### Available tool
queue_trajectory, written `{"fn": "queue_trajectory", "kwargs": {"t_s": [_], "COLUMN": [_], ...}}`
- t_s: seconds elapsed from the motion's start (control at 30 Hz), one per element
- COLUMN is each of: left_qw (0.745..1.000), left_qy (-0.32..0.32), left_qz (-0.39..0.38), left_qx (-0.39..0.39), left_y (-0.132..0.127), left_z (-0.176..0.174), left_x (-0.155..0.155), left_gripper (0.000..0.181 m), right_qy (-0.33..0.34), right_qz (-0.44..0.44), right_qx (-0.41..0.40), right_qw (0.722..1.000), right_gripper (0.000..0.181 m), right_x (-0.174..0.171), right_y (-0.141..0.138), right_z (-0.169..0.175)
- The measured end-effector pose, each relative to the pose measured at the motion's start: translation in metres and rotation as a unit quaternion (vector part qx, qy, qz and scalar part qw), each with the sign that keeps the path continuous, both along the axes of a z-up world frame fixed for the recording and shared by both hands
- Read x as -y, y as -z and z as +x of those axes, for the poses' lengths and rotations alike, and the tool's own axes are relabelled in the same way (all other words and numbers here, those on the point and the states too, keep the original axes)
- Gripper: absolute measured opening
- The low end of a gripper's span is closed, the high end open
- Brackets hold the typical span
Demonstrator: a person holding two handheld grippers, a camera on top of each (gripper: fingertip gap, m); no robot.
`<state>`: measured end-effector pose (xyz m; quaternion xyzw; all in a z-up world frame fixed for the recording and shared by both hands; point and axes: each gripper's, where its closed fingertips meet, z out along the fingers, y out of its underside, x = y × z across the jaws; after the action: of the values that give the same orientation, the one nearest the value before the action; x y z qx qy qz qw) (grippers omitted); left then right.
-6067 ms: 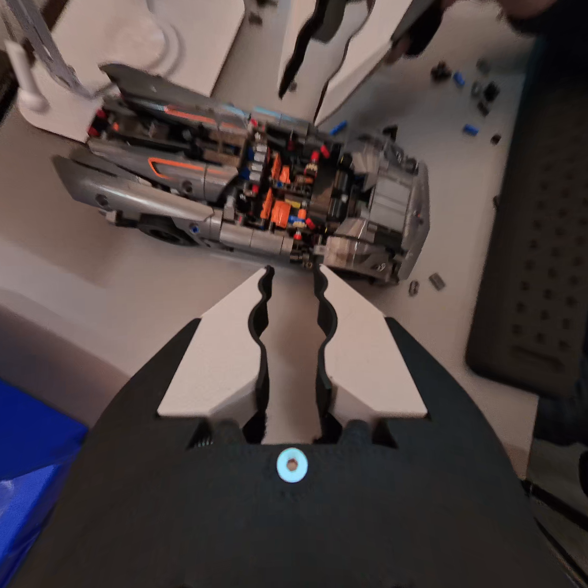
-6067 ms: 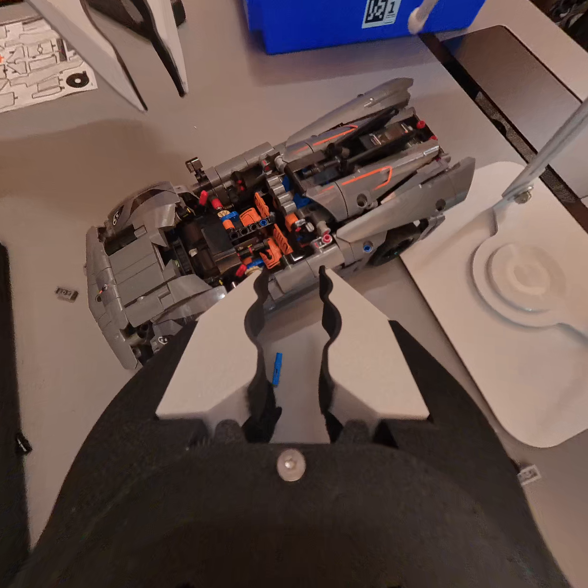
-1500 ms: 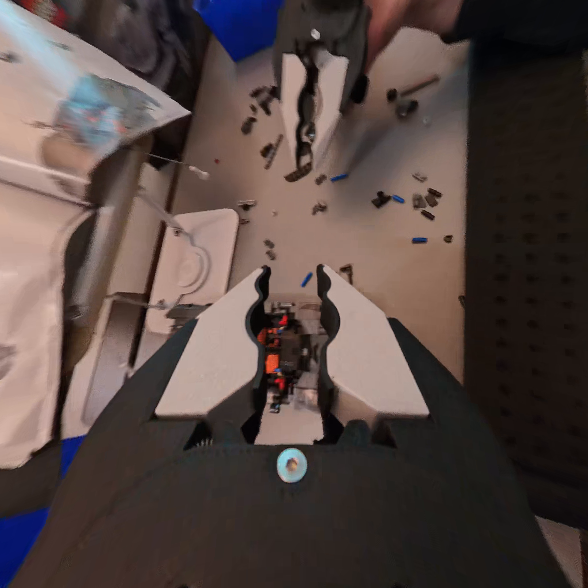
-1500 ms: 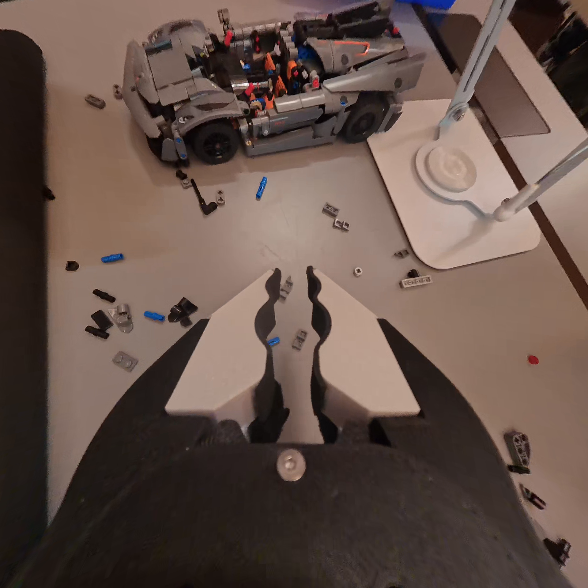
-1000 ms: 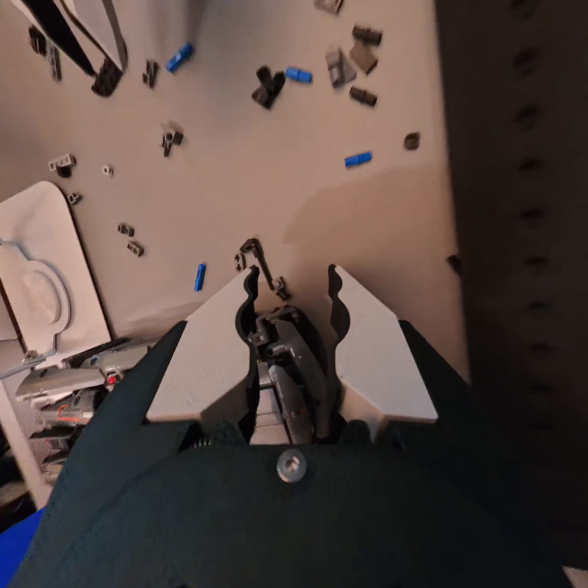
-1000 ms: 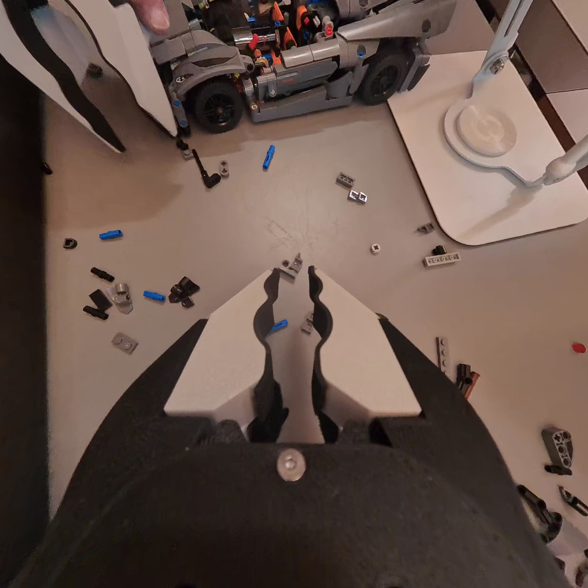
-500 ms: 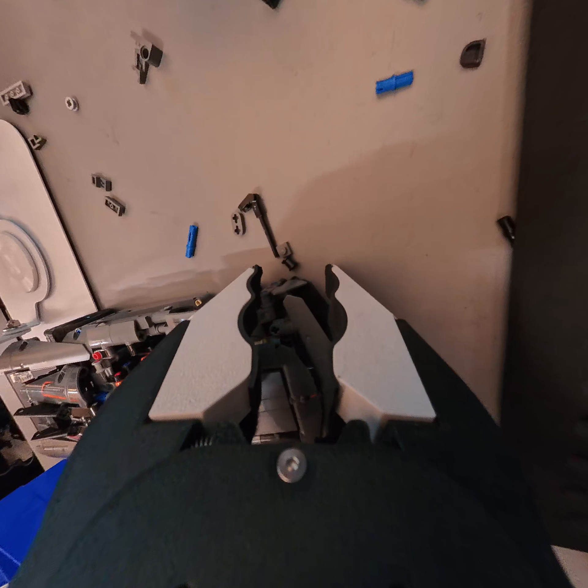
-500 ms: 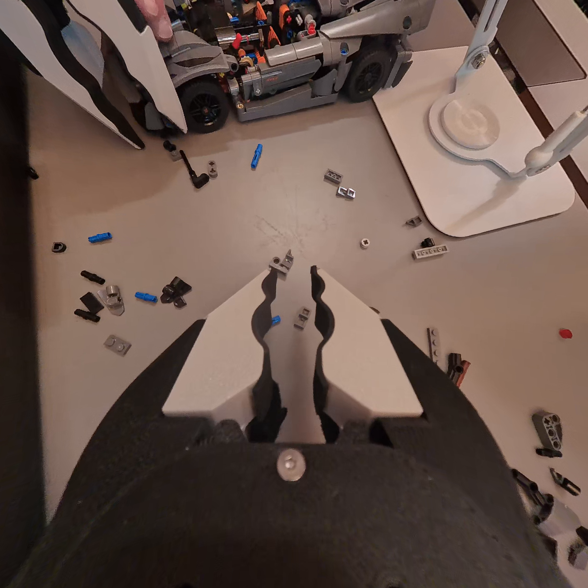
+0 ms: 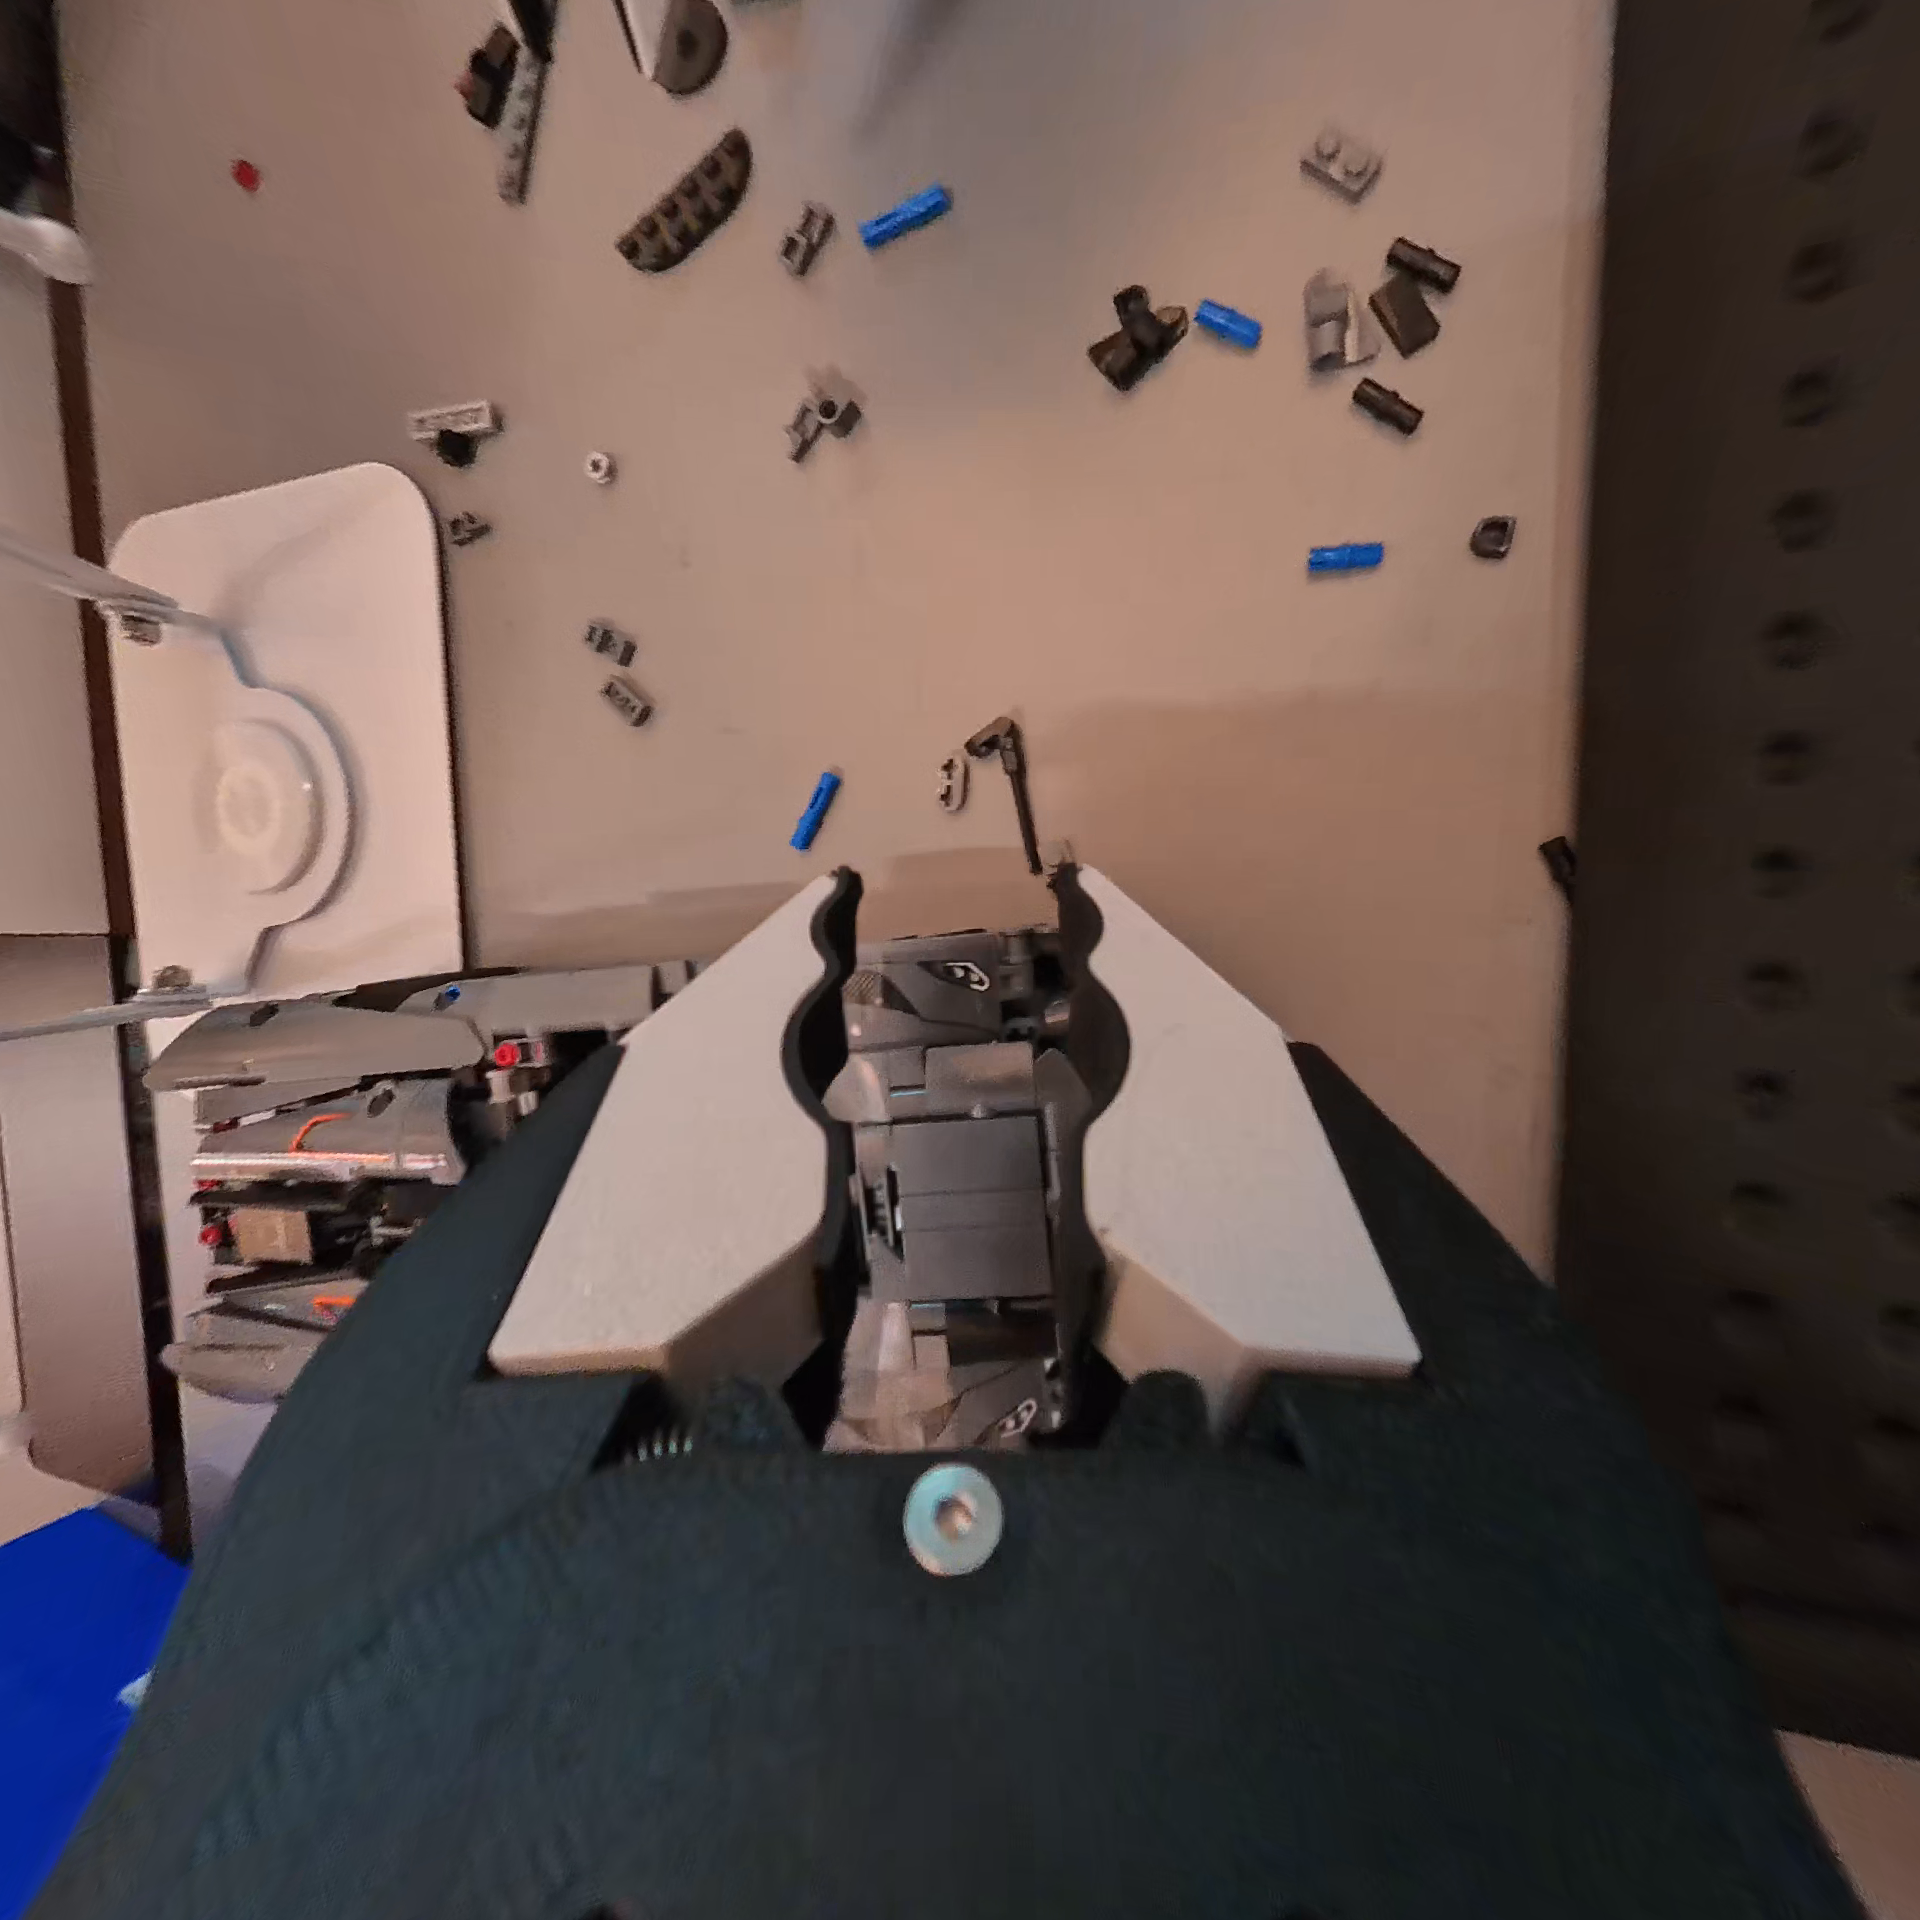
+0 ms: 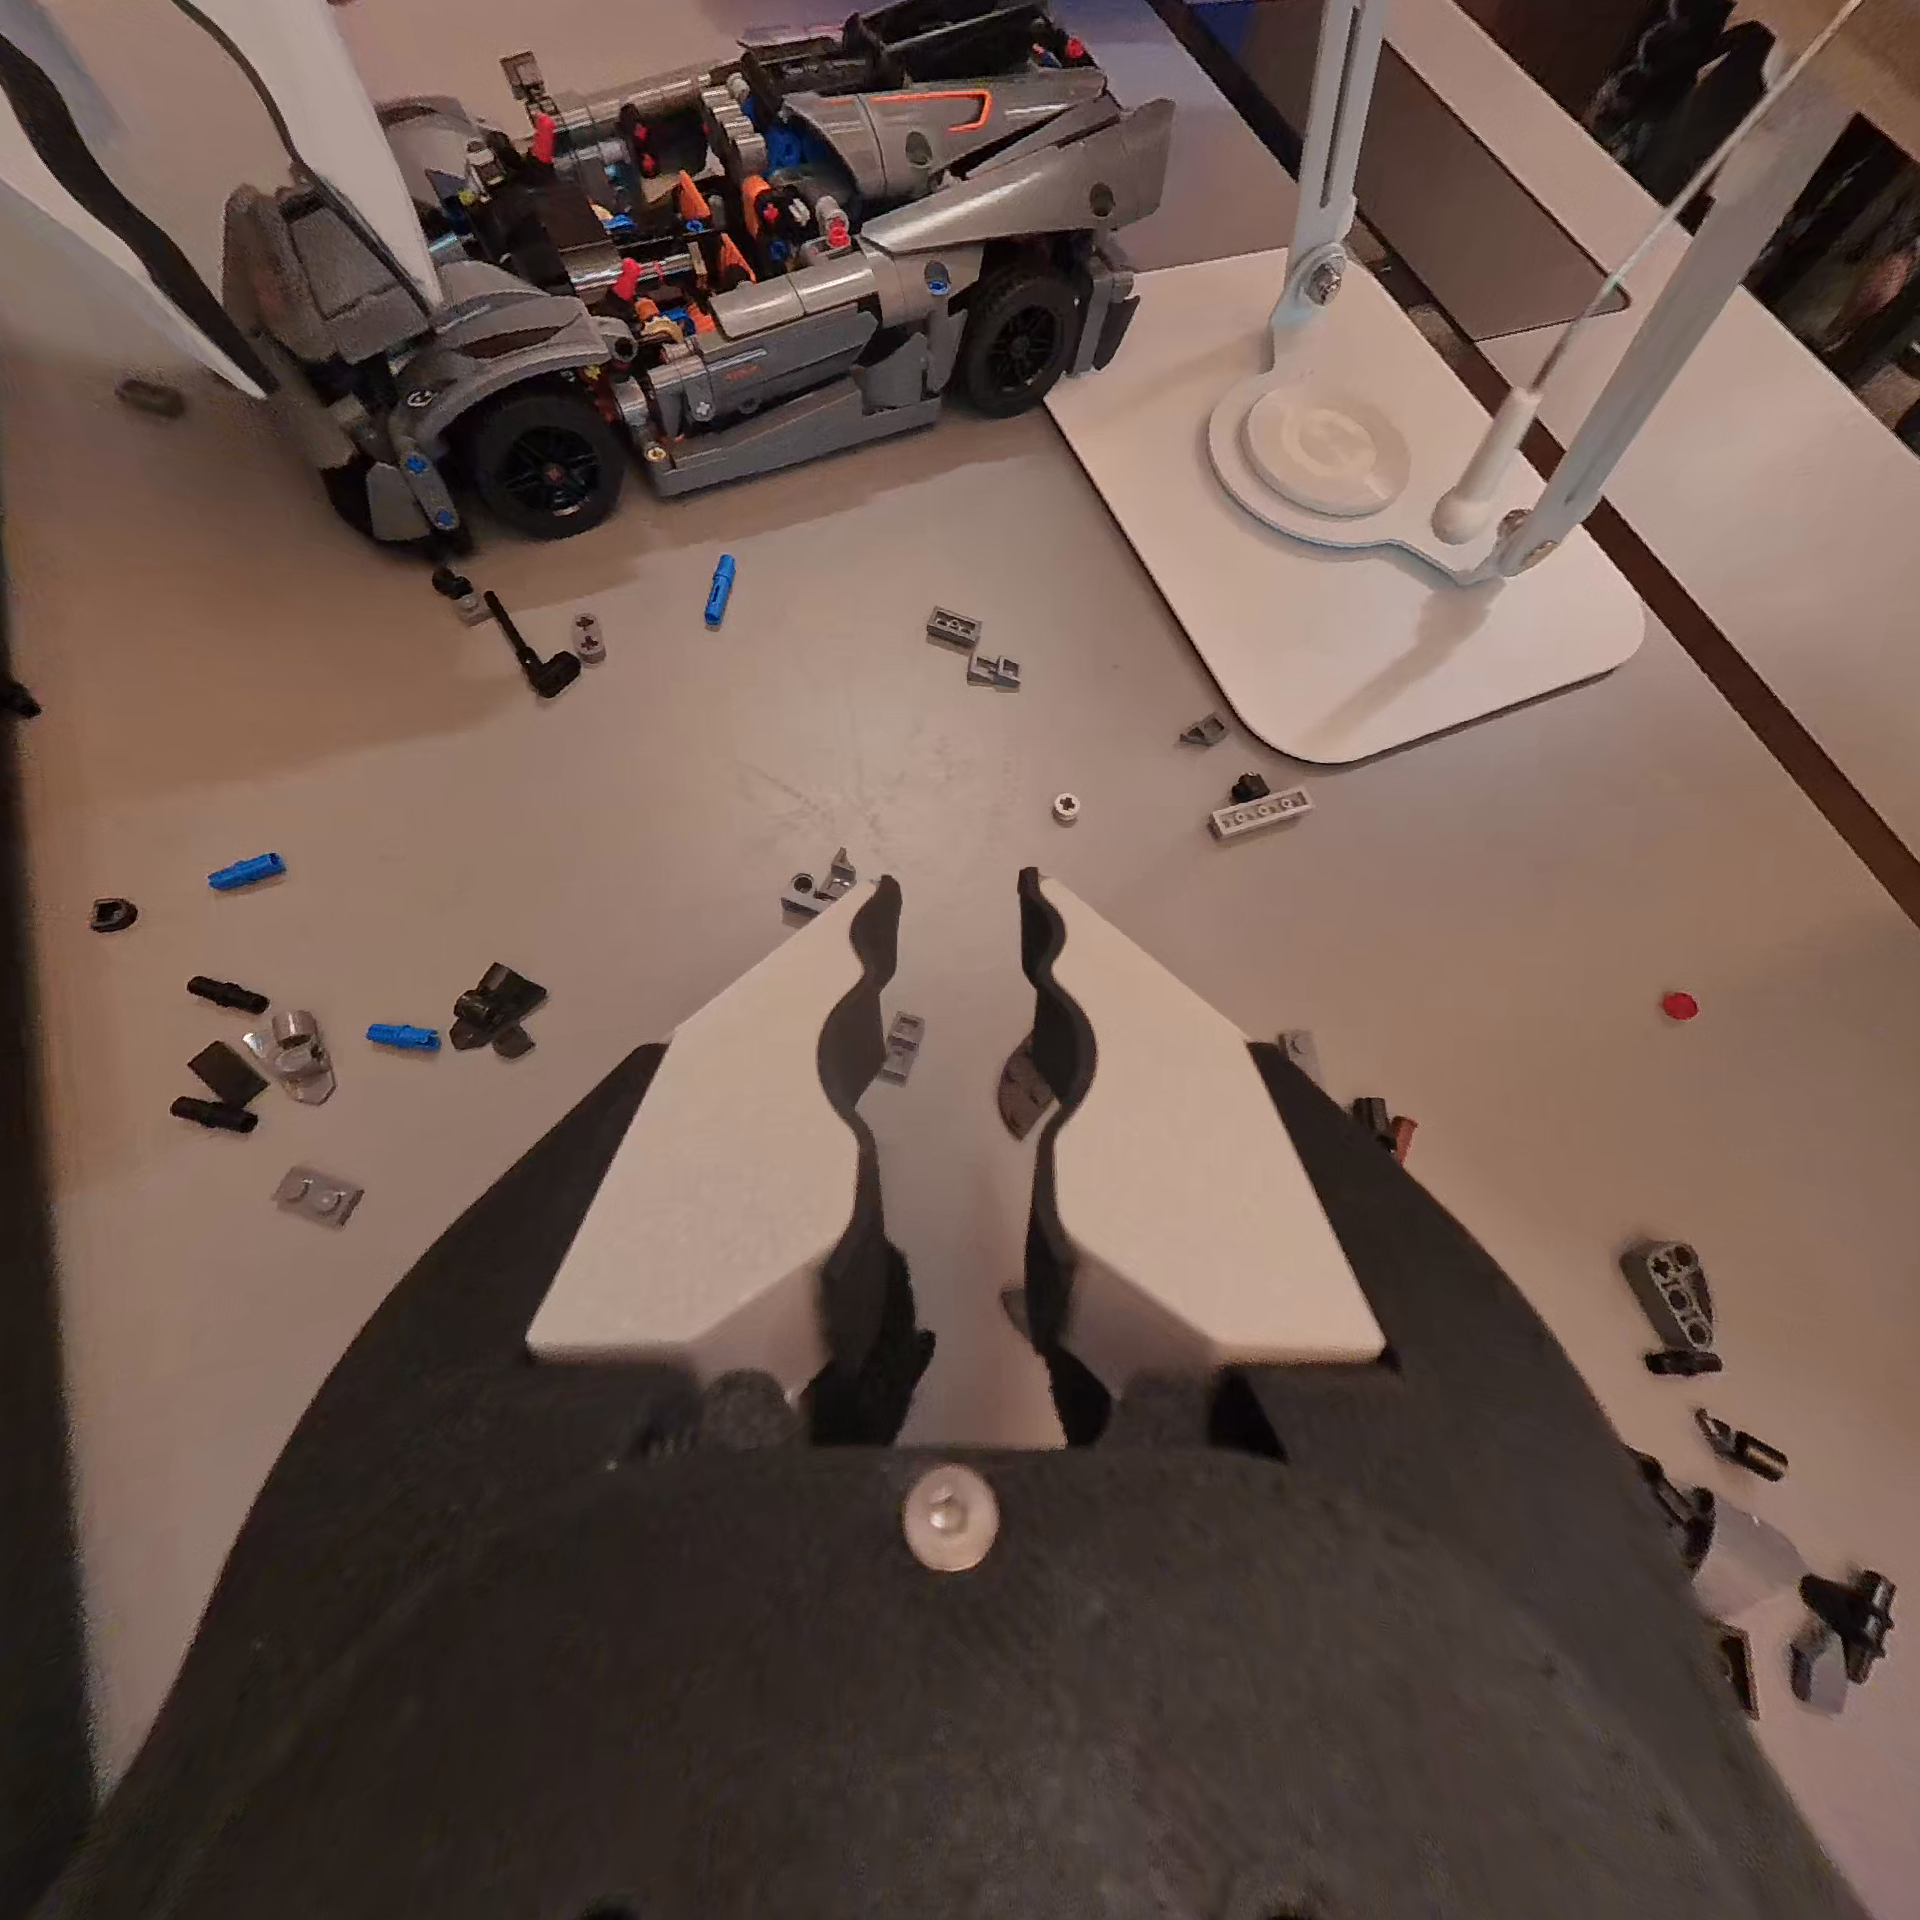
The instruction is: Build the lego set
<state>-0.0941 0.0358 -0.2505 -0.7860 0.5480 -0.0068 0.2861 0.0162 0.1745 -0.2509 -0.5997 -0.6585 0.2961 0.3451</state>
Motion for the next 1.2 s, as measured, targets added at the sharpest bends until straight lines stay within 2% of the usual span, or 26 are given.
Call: {"fn": "queue_trajectory", "kwargs": {"t_s": [0.13,0.23,0.43,0.57,0.8,0.9,1.0,1.1,1.2], "left_qw": [1.000,1.000,0.999,0.997,0.991,0.987,0.982,0.976,0.974], "left_qy": [-0.002,0.004,0.009,0.045,0.084,0.106,0.117,0.141,0.166], "left_qz": [0.008,0.014,0.050,0.062,0.101,0.122,0.142,0.161,0.143], "left_qx": [-0.004,-0.005,-0.015,0.007,0.003,0.015,0.026,0.037,0.058], "left_y": [-0.007,-0.008,-0.027,-0.036,0.005,0.013,0.017,0.021,0.022], "left_z": [-0.002,0.005,0.036,0.075,0.148,0.184,0.220,0.255,0.287], "left_x": [0.000,0.001,-0.003,-0.001,-0.015,-0.018,-0.020,-0.017,-0.010], "left_gripper": [0.036,0.036,0.039,0.035,0.035,0.037,0.055,0.059,0.064], "right_qy": [0.035,0.104,0.211,0.259,0.279,0.280,0.285,0.288,0.279], "right_qz": [-0.003,-0.015,-0.076,-0.080,-0.071,-0.071,-0.070,-0.072,-0.071], "right_qx": [-0.022,-0.064,-0.203,-0.210,-0.186,-0.182,-0.175,-0.179,-0.198], "right_qw": [0.999,0.992,0.953,0.940,0.939,0.940,0.940,0.938,0.937], "right_gripper": [0.022,0.021,0.022,0.023,0.024,0.024,0.024,0.024,0.025], "right_x": [-0.015,-0.042,-0.092,-0.115,-0.124,-0.125,-0.128,-0.132,-0.133], "right_y": [-0.009,-0.028,-0.074,-0.067,-0.053,-0.050,-0.046,-0.046,-0.052], "right_z": [0.007,0.022,0.071,0.094,0.098,0.098,0.099,0.103,0.105]}}
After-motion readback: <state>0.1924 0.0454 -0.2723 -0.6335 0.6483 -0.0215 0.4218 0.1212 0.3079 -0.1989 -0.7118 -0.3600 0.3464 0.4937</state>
